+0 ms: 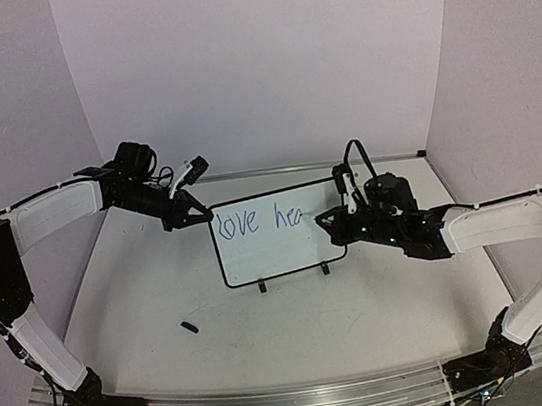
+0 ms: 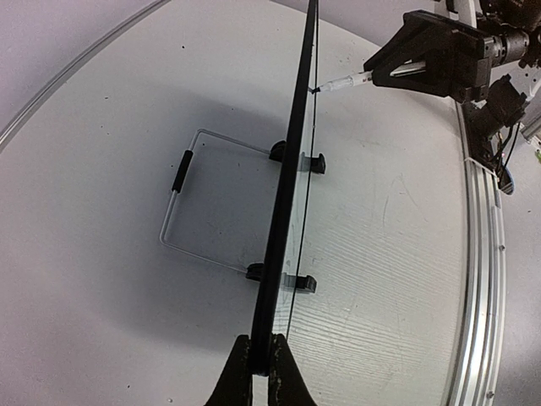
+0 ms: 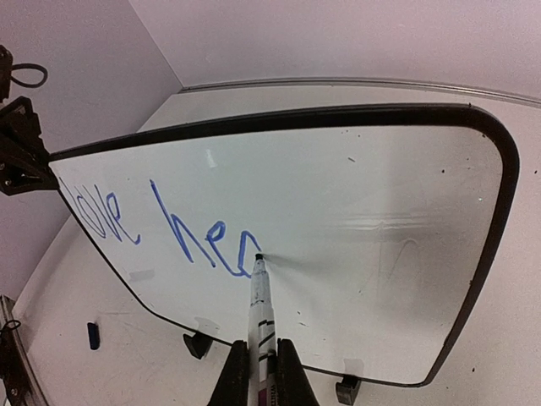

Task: Write a sentence on the whiteboard

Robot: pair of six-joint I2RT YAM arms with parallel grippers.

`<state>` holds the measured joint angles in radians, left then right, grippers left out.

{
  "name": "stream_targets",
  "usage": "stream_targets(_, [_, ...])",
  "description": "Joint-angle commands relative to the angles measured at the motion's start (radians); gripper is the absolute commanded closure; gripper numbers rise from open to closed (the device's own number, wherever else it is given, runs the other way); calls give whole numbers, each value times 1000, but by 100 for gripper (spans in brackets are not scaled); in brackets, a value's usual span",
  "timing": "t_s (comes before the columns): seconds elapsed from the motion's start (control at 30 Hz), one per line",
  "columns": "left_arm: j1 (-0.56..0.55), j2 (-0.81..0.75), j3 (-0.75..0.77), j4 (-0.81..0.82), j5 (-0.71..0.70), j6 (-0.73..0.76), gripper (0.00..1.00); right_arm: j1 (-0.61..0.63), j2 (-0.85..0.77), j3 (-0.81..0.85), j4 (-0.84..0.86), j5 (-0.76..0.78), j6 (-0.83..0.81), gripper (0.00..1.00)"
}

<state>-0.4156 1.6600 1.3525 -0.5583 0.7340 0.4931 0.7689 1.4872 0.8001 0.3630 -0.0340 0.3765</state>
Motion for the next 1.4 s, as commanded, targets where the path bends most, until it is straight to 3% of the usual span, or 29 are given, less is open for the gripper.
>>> stream_targets(0.0, [7, -35, 3, 19, -51, 41, 100, -5, -37, 26, 16, 33, -8, 100])
stream_targets(0.8, [7, -30, 4, 20, -51, 42, 100, -5, 43, -28, 31, 14, 34, 100])
stream_targets(1.37, [8, -30, 5, 19, -49, 41, 100, -5, -95, -19, 9, 33, 11, 100])
